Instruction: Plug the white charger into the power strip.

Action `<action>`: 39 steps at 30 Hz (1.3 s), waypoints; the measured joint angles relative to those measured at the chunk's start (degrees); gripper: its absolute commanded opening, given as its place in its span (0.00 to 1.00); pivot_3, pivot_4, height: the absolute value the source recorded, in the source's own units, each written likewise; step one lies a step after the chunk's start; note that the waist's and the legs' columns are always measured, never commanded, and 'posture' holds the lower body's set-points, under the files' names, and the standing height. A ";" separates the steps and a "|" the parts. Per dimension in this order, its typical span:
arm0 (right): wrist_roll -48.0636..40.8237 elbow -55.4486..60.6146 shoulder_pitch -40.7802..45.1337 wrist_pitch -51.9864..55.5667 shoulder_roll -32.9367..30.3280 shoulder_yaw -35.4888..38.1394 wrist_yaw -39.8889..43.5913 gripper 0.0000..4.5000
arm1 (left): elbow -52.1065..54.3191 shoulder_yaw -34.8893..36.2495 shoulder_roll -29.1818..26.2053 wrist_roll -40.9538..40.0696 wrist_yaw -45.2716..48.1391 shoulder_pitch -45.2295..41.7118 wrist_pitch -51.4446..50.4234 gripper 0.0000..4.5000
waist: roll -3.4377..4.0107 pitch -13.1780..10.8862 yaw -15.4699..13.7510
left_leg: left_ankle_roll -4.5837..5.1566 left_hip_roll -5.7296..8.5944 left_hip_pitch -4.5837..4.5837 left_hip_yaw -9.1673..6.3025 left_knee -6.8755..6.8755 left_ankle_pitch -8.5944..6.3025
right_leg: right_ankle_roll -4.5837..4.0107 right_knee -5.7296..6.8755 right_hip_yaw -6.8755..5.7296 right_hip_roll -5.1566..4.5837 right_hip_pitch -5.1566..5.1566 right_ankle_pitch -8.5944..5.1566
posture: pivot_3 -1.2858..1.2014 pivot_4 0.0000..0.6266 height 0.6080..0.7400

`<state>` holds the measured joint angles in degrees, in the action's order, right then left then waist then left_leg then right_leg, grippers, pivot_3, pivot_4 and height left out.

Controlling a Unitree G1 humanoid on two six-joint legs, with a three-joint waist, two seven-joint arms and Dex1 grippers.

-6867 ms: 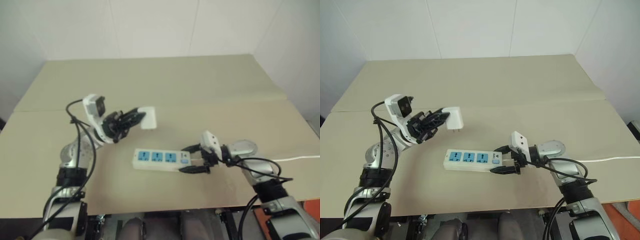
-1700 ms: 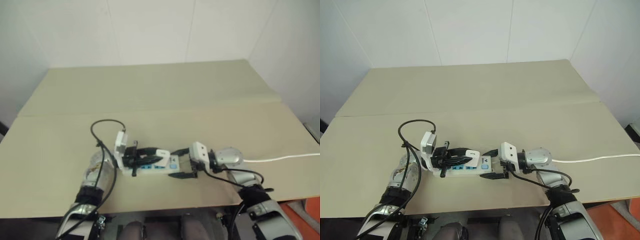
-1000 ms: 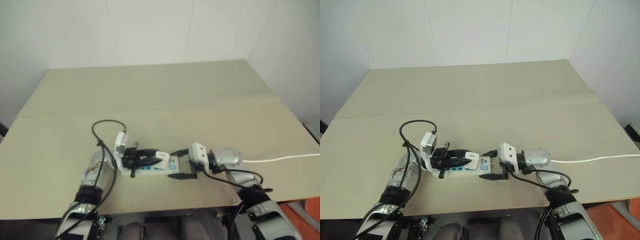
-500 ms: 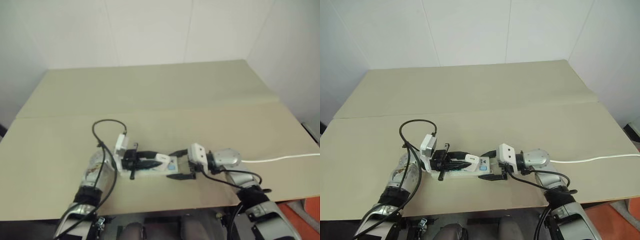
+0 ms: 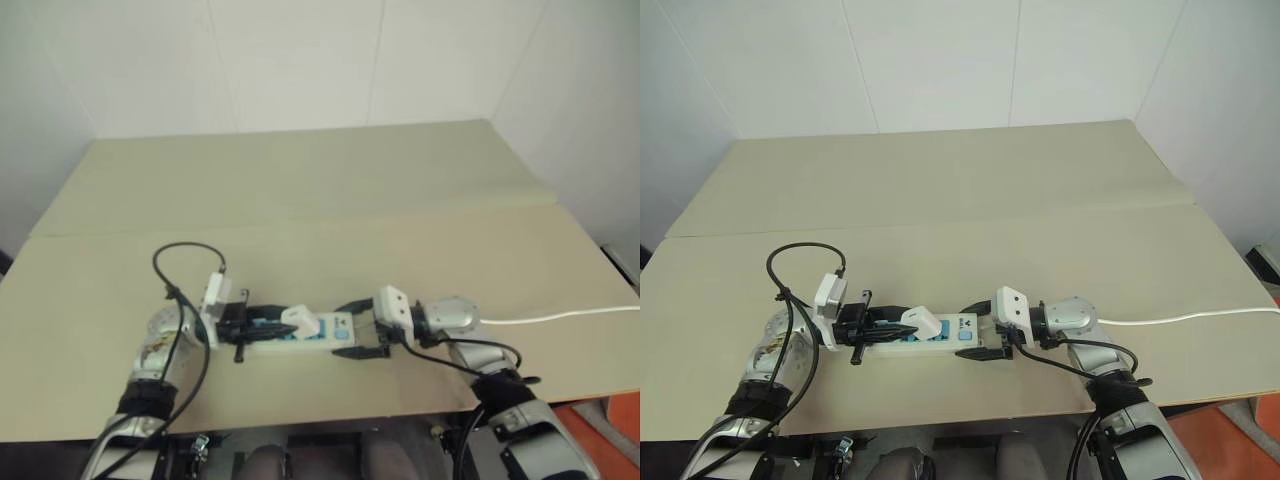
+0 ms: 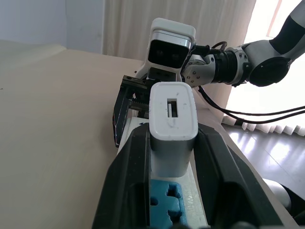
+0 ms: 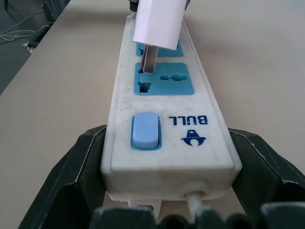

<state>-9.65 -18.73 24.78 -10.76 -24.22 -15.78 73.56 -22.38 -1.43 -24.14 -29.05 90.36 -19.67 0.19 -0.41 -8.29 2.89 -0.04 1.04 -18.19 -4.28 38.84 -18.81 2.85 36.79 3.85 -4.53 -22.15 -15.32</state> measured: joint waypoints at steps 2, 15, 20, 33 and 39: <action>0.00 -0.09 0.00 -0.01 0.00 0.06 0.00 0.76 | -0.22 -0.06 0.53 0.35 0.00 -0.60 0.32 0.22 | 0.00 0.00 -0.09 | 0.00 0.01 0.00 0.00 0.01 0.00 | -0.02 0.00 0.00 0.00 0.01 0.02 | 0.52 0.24 1.00; -0.02 0.42 -0.54 -0.04 -0.26 0.27 -0.26 0.76 | -3.24 -2.89 2.05 3.82 1.92 -4.67 1.82 0.22 | 0.02 0.02 -0.26 | -0.01 0.01 -0.02 0.00 0.00 0.01 | -0.06 -0.04 0.00 0.03 0.01 0.03 | 0.52 0.24 1.00; 0.00 0.43 -0.53 -0.04 -0.27 0.26 -0.33 0.76 | -3.93 -3.36 1.87 3.98 2.04 -4.76 3.50 0.22 | 0.02 0.01 -0.26 | -0.01 0.00 -0.02 -0.01 0.00 0.01 | -0.06 -0.04 0.00 0.03 0.01 0.04 | 0.52 0.24 1.00; 0.11 0.21 -0.53 0.11 -0.50 0.03 -0.46 0.76 | -7.25 -6.26 1.41 5.12 1.88 -6.55 12.26 0.22 | 0.01 0.07 -0.41 | -0.02 0.01 0.01 -0.01 0.01 0.02 | -0.11 -0.04 0.00 0.04 0.07 0.07 | 0.52 0.24 1.00; 0.11 0.21 -0.53 0.29 -0.53 -0.02 -0.52 0.76 | -7.63 -6.51 1.37 5.12 1.88 -6.95 12.17 0.22 | 0.02 0.09 -0.44 | -0.02 0.01 0.03 -0.01 0.01 0.02 | -0.11 -0.03 0.00 0.06 0.08 0.07 | 0.52 0.24 1.00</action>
<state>-9.54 -18.52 24.25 -10.47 -24.75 -15.80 73.04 -30.01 -7.94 -22.77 -23.94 92.23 -26.62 12.36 -0.39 -8.20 2.45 -0.06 1.05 -18.17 -4.29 38.85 -18.79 2.74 36.76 3.85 -4.47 -22.06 -15.25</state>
